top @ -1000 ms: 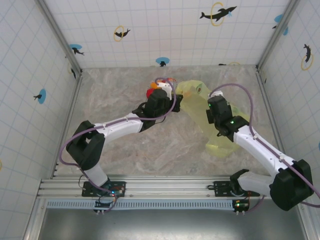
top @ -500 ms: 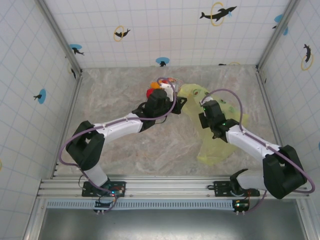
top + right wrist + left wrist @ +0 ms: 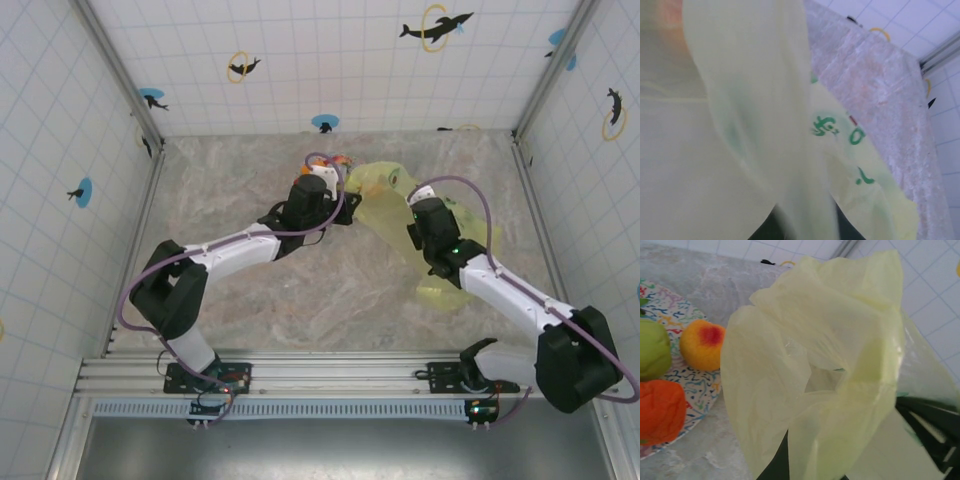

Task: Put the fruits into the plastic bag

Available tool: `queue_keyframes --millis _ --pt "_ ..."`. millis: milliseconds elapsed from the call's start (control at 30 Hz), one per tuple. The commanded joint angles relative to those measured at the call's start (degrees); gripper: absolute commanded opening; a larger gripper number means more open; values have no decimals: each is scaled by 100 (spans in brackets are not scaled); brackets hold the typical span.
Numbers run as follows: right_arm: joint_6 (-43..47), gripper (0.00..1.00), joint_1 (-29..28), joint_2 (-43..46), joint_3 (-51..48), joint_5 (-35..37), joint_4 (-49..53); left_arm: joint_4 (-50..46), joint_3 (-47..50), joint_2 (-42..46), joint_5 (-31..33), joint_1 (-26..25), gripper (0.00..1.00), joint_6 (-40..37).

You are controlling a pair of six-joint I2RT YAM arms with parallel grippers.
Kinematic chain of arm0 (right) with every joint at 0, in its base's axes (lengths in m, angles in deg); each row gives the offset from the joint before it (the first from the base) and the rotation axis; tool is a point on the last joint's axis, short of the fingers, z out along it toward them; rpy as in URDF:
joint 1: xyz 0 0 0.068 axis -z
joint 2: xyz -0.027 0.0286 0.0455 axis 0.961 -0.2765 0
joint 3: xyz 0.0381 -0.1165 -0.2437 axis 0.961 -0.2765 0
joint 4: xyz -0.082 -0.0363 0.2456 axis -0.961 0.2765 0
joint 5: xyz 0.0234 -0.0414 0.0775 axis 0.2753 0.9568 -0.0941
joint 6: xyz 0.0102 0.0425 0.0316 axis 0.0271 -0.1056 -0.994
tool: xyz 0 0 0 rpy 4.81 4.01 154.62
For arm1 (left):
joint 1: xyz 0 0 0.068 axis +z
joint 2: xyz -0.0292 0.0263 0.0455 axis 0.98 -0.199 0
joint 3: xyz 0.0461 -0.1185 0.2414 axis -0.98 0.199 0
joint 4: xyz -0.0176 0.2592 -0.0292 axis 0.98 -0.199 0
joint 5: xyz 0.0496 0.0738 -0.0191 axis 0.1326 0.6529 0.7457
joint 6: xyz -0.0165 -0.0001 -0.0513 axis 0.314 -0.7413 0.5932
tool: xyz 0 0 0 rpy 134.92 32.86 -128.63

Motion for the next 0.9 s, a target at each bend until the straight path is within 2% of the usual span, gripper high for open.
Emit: queue_keyframes --millis 0,133,267,467,533,633,767,867 --pt "311 9 166 -20 332 148 5 -124 44 -19 -16 57 0 -184" --pt "364 3 338 -303 662 17 137 -107 36 -33 -154 57 0 -216" --pt "139 0 382 -493 833 -515 209 -170 -20 -96 -171 55 0 -301" --pt "-405 0 682 -469 1188 -1397 912 -459 -169 -305 541 75 0 -592" --pt "-781 0 921 -390 1271 -1846 1036 -486 -250 -426 744 92 10 -648" --pt "-1537 0 1159 -313 1187 -2392 914 -346 -337 -583 859 118 33 -718" --pt "-2328 0 1260 -446 1112 -2233 911 -297 -404 -542 669 150 59 -738" --pt "-2696 0 1384 -574 1094 -2134 916 -567 -350 -326 449 206 72 -744"
